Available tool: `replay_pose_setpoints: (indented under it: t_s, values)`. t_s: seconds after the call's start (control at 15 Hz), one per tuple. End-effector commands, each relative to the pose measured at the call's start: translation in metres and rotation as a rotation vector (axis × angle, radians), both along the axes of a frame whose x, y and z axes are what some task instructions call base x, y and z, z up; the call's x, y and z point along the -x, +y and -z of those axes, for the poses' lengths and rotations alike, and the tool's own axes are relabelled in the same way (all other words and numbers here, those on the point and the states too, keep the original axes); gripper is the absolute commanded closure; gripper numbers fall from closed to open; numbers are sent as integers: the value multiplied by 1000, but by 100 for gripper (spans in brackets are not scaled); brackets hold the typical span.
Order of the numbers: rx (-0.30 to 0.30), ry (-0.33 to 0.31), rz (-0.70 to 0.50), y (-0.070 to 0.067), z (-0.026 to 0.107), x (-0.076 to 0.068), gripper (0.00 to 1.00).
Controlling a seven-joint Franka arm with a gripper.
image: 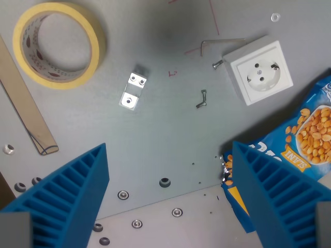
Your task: Move in base positive x
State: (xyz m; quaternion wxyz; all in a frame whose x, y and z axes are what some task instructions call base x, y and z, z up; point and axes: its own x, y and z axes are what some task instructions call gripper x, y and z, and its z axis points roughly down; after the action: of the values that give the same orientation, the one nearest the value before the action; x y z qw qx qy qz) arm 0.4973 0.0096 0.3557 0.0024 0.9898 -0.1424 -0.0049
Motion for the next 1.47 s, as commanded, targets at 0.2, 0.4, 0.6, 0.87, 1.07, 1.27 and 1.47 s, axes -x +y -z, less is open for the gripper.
replay_pose_setpoints:
  t_s: [0.2, 0.4, 0.6, 0.87, 1.07, 1.27, 1.47]
  values:
    - [0, -4, 1, 4, -3, -16, 0]
    - [0, -4, 1, 8, -2, -33, 0]
    - [0, -4, 1, 11, -1, -50, 0]
    - [0, -4, 1, 16, 0, -72, 0]
    - [0, -4, 1, 19, 1, -89, 0]
    - [0, -4, 1, 23, 3, -105, 0]
    - [0, -4, 1, 26, 4, -122, 0]
